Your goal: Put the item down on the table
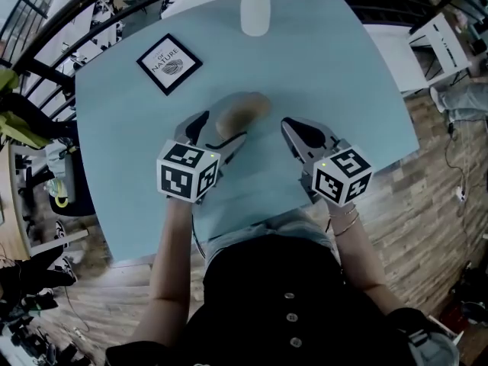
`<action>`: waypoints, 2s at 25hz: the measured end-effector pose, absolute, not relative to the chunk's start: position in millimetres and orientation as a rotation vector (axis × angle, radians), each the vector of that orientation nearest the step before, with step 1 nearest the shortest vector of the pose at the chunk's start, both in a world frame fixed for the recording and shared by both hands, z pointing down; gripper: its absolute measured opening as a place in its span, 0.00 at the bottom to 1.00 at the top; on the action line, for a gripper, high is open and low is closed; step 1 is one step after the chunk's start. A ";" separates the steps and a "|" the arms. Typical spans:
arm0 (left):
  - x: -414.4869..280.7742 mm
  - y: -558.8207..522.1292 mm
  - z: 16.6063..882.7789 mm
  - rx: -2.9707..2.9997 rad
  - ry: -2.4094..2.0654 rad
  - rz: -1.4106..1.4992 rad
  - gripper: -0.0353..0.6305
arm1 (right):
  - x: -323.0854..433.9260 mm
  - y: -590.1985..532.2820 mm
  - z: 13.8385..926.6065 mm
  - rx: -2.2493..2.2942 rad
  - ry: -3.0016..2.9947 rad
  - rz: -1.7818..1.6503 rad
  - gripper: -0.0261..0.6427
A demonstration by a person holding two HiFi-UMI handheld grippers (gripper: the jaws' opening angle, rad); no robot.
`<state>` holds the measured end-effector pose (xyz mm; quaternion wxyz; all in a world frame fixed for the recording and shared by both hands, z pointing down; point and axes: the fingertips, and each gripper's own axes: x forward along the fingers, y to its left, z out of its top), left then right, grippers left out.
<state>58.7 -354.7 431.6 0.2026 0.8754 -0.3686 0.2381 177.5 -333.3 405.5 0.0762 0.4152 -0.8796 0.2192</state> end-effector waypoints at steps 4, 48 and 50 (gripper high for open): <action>54.4 -351.0 417.8 2.461 -1.054 0.614 0.69 | 169.7 -336.4 397.8 1.205 -2.670 0.625 0.05; 43.0 -291.8 409.0 2.366 -1.244 0.230 0.16 | 120.9 -292.2 408.4 0.991 -2.704 0.600 0.05; 38.8 -292.1 410.5 2.341 -1.273 0.233 0.13 | 119.0 -289.4 410.1 0.964 -2.710 0.614 0.05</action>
